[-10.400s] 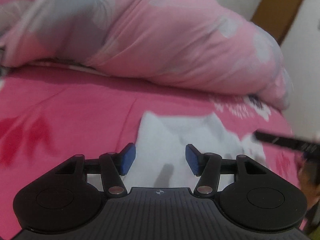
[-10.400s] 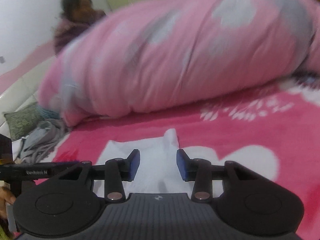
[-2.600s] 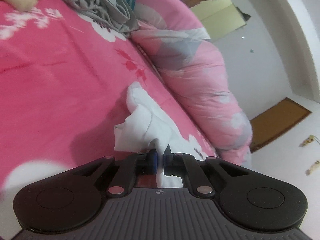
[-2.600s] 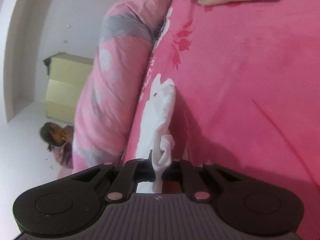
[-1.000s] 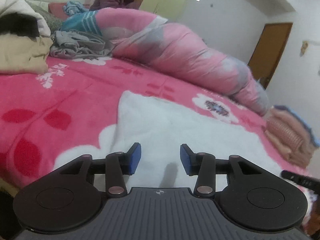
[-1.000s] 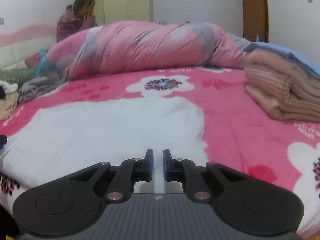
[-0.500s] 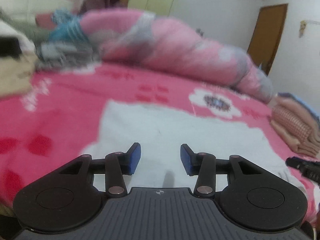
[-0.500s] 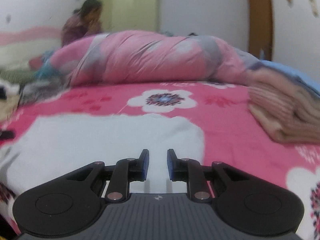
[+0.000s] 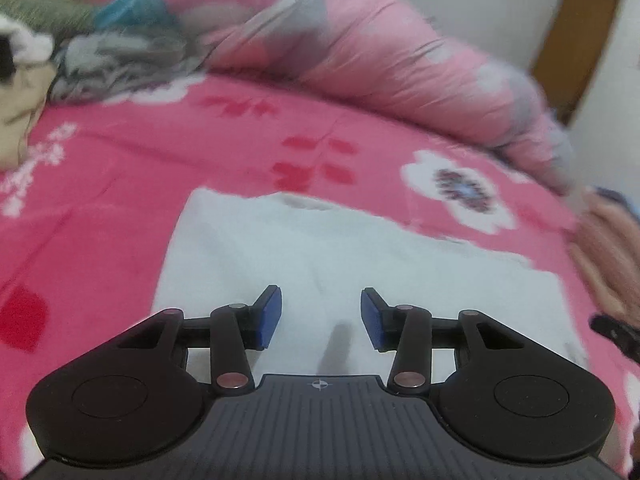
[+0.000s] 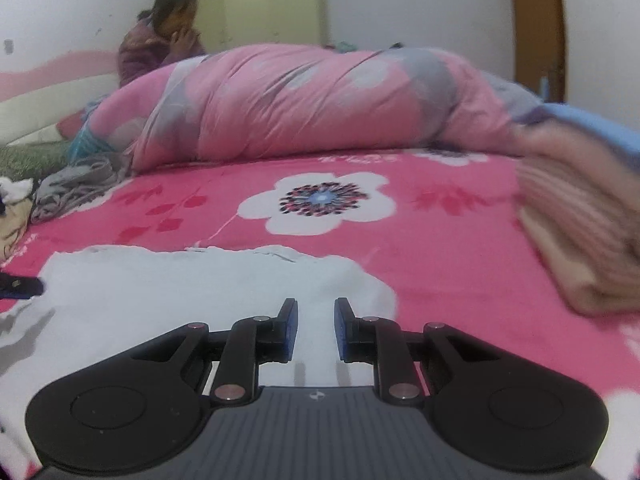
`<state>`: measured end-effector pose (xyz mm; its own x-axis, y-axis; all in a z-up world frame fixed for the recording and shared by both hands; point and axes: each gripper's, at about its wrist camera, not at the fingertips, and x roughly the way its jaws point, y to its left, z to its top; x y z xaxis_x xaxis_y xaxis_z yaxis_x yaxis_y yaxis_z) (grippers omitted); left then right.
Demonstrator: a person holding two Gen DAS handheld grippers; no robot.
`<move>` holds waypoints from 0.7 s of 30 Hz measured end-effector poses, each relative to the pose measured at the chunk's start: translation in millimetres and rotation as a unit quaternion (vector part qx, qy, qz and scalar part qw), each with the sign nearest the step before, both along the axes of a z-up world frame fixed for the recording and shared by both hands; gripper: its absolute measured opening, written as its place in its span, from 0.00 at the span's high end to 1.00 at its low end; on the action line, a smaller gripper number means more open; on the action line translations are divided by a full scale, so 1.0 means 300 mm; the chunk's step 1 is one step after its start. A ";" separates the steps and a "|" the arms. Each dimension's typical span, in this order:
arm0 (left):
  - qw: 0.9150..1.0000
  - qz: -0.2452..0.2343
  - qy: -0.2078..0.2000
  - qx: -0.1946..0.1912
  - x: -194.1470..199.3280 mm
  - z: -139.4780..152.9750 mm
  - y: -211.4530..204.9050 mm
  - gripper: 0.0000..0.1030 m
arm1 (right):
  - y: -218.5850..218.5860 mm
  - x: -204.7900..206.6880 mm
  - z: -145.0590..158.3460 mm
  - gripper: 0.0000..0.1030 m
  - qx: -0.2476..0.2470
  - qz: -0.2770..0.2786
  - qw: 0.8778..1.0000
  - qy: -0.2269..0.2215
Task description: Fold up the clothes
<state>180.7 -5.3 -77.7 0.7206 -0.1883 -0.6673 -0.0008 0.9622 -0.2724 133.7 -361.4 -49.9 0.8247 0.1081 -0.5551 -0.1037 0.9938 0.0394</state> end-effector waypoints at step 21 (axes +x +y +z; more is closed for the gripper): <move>0.998 0.016 -0.030 0.061 0.139 -0.013 0.031 0.55 | -0.113 0.243 -0.070 0.80 0.046 0.013 0.999 0.021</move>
<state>222.5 3.8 -81.5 0.7644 -0.0848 -0.6392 -0.0197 0.9878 -0.1547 206.7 -395.3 -70.9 0.7974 0.1822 -0.5754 -0.1263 0.9826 0.1361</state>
